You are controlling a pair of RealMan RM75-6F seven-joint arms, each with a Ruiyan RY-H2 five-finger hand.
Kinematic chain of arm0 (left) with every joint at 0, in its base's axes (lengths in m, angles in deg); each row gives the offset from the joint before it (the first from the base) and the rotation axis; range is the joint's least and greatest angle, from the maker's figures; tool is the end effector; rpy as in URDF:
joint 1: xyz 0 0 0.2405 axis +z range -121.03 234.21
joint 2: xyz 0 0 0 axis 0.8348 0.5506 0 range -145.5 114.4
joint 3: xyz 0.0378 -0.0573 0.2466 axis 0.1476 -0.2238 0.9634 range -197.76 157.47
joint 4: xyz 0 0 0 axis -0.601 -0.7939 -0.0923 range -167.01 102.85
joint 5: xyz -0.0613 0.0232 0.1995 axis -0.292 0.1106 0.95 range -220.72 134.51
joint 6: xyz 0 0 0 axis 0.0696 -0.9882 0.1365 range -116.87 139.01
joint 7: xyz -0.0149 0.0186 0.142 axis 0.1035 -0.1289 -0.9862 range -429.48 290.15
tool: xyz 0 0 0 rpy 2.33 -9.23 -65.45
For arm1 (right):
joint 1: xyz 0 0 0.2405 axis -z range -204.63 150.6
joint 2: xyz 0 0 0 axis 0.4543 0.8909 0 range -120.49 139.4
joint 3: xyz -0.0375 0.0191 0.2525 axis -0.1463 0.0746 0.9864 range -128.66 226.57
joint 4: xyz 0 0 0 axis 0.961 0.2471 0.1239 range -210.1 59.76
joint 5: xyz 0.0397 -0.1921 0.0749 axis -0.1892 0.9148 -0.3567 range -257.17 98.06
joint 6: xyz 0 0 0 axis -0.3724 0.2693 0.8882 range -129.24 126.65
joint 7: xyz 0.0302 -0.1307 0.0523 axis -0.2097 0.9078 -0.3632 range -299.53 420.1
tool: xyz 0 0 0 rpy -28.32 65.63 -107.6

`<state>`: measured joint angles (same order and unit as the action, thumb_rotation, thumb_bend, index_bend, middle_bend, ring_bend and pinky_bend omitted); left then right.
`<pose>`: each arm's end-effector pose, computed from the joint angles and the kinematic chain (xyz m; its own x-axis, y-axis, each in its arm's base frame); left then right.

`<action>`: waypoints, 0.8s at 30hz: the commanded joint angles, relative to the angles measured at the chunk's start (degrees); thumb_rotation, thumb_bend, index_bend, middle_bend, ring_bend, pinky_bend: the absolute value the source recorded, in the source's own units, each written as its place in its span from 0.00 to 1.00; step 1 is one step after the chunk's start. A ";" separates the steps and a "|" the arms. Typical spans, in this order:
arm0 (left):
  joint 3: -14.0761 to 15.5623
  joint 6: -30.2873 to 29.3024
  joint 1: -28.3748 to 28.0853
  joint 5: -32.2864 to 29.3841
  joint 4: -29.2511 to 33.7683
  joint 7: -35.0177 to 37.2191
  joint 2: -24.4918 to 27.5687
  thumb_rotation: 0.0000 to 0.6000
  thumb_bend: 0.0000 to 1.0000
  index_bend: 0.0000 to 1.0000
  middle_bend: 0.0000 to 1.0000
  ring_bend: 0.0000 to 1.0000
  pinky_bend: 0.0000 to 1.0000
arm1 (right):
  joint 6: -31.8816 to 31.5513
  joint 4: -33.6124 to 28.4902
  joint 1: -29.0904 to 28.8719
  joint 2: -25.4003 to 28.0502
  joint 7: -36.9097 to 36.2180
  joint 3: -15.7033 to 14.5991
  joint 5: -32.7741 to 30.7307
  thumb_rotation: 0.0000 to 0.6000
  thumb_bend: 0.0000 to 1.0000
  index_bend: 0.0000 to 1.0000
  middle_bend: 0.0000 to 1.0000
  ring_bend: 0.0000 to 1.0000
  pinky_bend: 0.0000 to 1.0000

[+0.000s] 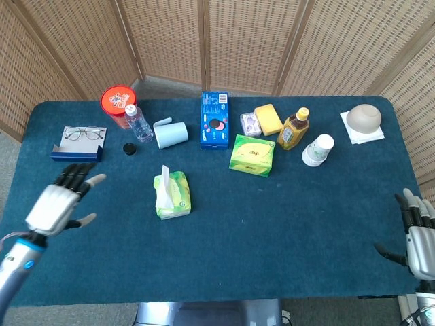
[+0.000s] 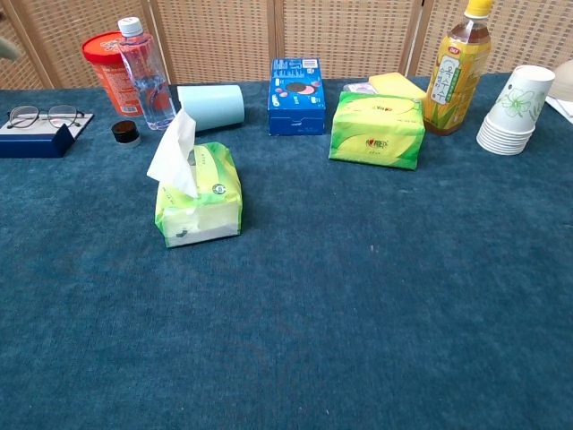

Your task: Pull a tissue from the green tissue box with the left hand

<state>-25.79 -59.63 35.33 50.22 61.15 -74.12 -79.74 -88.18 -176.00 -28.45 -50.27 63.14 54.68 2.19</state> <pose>-0.2361 0.2638 0.1242 0.5145 0.0467 0.8562 0.7961 -0.3970 -0.4567 -0.3012 -0.1709 0.1842 0.3708 0.0472 0.9275 -0.9254 0.1032 0.3646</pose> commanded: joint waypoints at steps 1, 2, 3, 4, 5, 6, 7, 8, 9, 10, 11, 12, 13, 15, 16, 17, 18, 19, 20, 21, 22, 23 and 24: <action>-2.23 6.98 -6.26 -1.20 -3.99 -2.32 -5.43 1.00 0.05 0.15 0.00 0.01 0.05 | 0.15 0.14 -0.07 0.13 -0.30 0.31 -0.54 1.00 0.00 0.00 0.00 0.00 0.00; -2.93 8.21 -7.82 -1.50 -5.04 -3.73 -7.11 1.00 0.05 0.15 0.00 0.01 0.05 | 0.17 0.17 -0.08 0.19 -0.50 0.40 -0.71 1.00 0.00 0.00 0.00 0.00 0.00; -3.30 8.72 -8.56 -1.77 -5.57 -4.46 -8.07 1.00 0.05 0.15 0.00 0.01 0.05 | 0.21 0.19 -0.08 0.26 -0.64 0.44 -0.79 1.00 0.00 0.00 0.00 0.00 0.00; -3.86 9.48 -9.76 -2.05 -6.27 -5.63 -9.50 1.00 0.05 0.15 0.00 0.01 0.05 | 0.29 0.21 -0.07 0.37 -0.90 0.49 -0.94 1.00 0.00 0.00 0.00 0.00 0.00; -4.35 10.33 -10.91 -2.44 -6.90 -6.94 -10.80 1.00 0.05 0.15 0.00 0.01 0.05 | 0.39 0.26 -0.07 0.49 -1.21 0.53 -1.10 1.00 0.00 0.00 0.00 0.00 0.00; -4.67 10.94 -11.66 -2.77 -7.33 -7.91 -11.63 1.00 0.05 0.15 0.00 0.01 0.05 | 0.44 0.26 -0.07 0.56 -1.43 0.57 -1.16 1.00 0.00 0.00 0.00 0.00 0.00; -5.13 12.15 -13.03 -3.14 -8.03 -9.72 -12.89 1.00 0.05 0.15 0.00 0.01 0.05 | 0.44 0.23 -0.04 0.72 -1.90 0.62 -1.19 1.00 0.00 0.00 0.00 0.00 0.00; -5.71 13.17 -14.07 -4.10 -8.50 -11.39 -14.03 1.00 0.05 0.15 0.00 0.01 0.05 | 0.39 0.20 0.01 0.91 -2.40 0.65 -1.15 1.00 0.00 0.00 0.00 0.00 0.00; -6.05 13.67 -14.63 -4.73 -8.64 -12.36 -14.69 1.00 0.05 0.15 0.00 0.01 0.06 | 0.37 0.20 0.04 1.02 -2.68 0.66 -1.13 1.00 0.00 0.00 0.00 0.00 0.00; -6.53 14.51 -15.59 -5.58 -8.71 -13.85 -15.69 1.00 0.05 0.15 0.00 0.01 0.06 | 0.36 0.21 0.09 1.19 -3.18 0.69 -1.13 1.00 0.00 0.00 0.00 0.00 0.00; -6.90 15.30 -16.45 -6.41 -8.76 -15.51 -16.50 1.00 0.05 0.15 0.00 0.01 0.06 | 0.37 0.24 0.12 1.34 -3.63 0.71 -1.13 1.00 0.00 0.00 0.00 0.00 0.00; -7.10 15.73 -16.92 -7.00 -8.74 -16.59 -16.98 1.00 0.05 0.15 0.00 0.01 0.06 | 0.41 0.26 0.13 1.45 -3.90 0.72 -1.12 1.00 0.00 0.00 0.00 0.00 0.00; -7.38 16.34 -17.62 -7.85 -8.71 -18.26 -17.71 1.00 0.05 0.15 0.00 0.01 0.07 | 0.43 0.29 0.15 1.59 -4.29 0.75 -1.14 1.00 0.00 0.00 0.00 0.00 0.00; -7.68 17.35 -18.62 -9.44 -8.60 -20.91 -18.79 1.00 0.06 0.15 0.00 0.01 0.07 | 0.45 0.33 0.18 1.81 -4.90 0.80 -1.16 1.00 0.00 0.00 0.00 0.00 0.00; -7.83 17.93 -19.21 -10.43 -8.59 -22.55 -19.39 1.00 0.07 0.16 0.01 0.02 0.08 | 0.42 0.33 0.21 1.92 -5.26 0.84 -1.16 1.00 0.00 0.00 0.00 0.00 0.00; -8.00 18.39 -19.75 -11.49 -8.66 -24.11 -20.04 1.00 0.09 0.17 0.05 0.03 0.10 | 0.40 0.34 0.24 2.04 -5.57 0.87 -1.16 1.00 0.00 0.00 0.00 0.00 0.00; -8.11 18.60 -20.03 -12.22 -8.70 -25.01 -20.44 1.00 0.11 0.19 0.09 0.05 0.12 | 0.38 0.35 0.27 2.10 -5.74 0.87 -1.15 1.00 0.00 0.00 0.00 0.00 0.00; -8.27 18.93 -20.45 -13.35 -8.73 -26.21 -21.05 1.00 0.15 0.22 0.16 0.07 0.17 | 0.35 0.35 0.30 2.20 -5.98 0.88 -1.12 1.00 0.00 0.00 0.00 0.00 0.00; -8.44 19.08 -20.84 -14.40 -8.76 -27.24 -21.67 1.00 0.18 0.26 0.24 0.11 0.25 | 0.33 0.34 0.33 2.29 -6.23 0.88 -1.09 1.00 0.00 0.00 0.00 0.00 0.00; -8.51 19.00 -21.04 -14.91 -8.83 -27.93 -22.04 1.00 0.20 0.29 0.28 0.13 0.31 | 0.31 0.34 0.35 2.35 -6.37 0.89 -1.08 1.00 0.00 0.00 0.00 0.00 0.00; -8.47 18.91 -21.39 -15.36 -9.02 -28.85 -22.53 1.00 0.23 0.33 0.32 0.17 0.40 | 0.30 0.36 0.36 2.41 -6.51 0.89 -1.07 1.00 0.00 0.00 0.00 0.00 0.00; -8.34 18.88 -21.70 -15.72 -9.27 -29.66 -22.93 1.00 0.26 0.37 0.36 0.22 0.48 | 0.31 0.37 0.36 2.45 -6.63 0.91 -1.07 1.00 0.00 0.00 0.00 0.00 0.00; -8.19 18.86 -21.87 -15.94 -9.45 -30.17 -23.17 1.00 0.28 0.40 0.39 0.25 0.53 | 0.32 0.37 0.36 2.48 -6.71 0.92 -1.07 1.00 0.00 0.00 0.00 0.00 0.00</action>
<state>-33.98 -40.96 14.13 35.04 52.10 -103.28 -102.12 -87.86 -175.63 -28.10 -47.80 56.44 55.60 1.11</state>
